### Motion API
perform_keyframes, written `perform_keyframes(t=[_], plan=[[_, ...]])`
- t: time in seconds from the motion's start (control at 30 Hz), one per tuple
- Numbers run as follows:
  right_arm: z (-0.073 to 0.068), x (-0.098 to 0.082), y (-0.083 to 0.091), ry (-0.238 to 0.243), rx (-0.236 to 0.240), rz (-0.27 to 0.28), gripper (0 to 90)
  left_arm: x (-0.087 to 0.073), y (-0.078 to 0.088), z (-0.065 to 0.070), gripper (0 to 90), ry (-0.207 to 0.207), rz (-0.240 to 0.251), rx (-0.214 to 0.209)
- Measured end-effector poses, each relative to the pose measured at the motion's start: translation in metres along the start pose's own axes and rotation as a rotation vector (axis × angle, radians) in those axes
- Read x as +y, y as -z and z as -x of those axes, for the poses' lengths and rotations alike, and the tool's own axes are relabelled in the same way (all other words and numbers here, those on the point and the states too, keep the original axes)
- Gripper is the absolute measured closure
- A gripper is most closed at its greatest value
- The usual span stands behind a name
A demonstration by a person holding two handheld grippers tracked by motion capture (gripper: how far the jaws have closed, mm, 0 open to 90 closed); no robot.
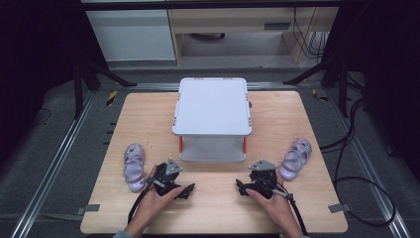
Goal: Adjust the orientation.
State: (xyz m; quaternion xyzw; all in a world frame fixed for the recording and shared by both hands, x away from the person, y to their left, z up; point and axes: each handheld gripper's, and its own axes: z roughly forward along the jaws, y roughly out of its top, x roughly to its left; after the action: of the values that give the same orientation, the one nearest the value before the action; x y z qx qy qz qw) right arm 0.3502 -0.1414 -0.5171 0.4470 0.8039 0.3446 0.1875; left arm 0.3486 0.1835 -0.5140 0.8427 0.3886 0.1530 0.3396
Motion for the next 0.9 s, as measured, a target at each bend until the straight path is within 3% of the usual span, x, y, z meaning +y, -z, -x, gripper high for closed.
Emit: perform_keyframes(t=[0.1, 0.23, 0.33, 0.43, 0.5, 0.6, 0.73, 0.83, 0.9], plan=[[0.0, 0.0, 0.0, 0.0, 0.001, -0.001, 6.6, 0.0, 0.003, -0.001, 3.4, 0.001, 0.011, -0.016], [0.0, 0.0, 0.0, -0.001, 0.003, -0.002, 6.6, 0.003, 0.014, -0.002, 5.1, 0.002, 0.081, -0.026], [0.0, 0.0, 0.0, 0.001, 0.004, -0.002, 6.6, 0.005, 0.025, -0.002, 6.3, -0.01, 0.104, -0.011], [0.0, 0.0, 0.0, 0.001, 0.004, -0.002, 6.6, 0.007, 0.037, -0.005, 8.3, 0.017, 0.121, -0.003], [0.0, 0.0, 0.0, 0.0, 0.004, -0.002, 6.6, 0.01, 0.049, -0.008, 12.1, 0.011, 0.142, 0.032], [0.0, 0.0, 0.0, 0.002, 0.005, -0.002, 6.6, 0.013, 0.07, -0.016, 16.6, 0.044, 0.174, 0.072], [0.0, 0.0, 0.0, 0.003, 0.006, -0.002, 6.5, 0.009, 0.1, -0.03, 27.3, 0.069, 0.18, 0.149], [0.0, 0.0, 0.0, 0.003, 0.005, -0.002, 6.6, 0.003, 0.115, -0.038, 34.4, 0.102, 0.183, 0.165], [0.0, 0.0, 0.0, 0.004, 0.004, -0.001, 6.7, -0.002, 0.121, -0.041, 38.1, 0.098, 0.172, 0.192]])
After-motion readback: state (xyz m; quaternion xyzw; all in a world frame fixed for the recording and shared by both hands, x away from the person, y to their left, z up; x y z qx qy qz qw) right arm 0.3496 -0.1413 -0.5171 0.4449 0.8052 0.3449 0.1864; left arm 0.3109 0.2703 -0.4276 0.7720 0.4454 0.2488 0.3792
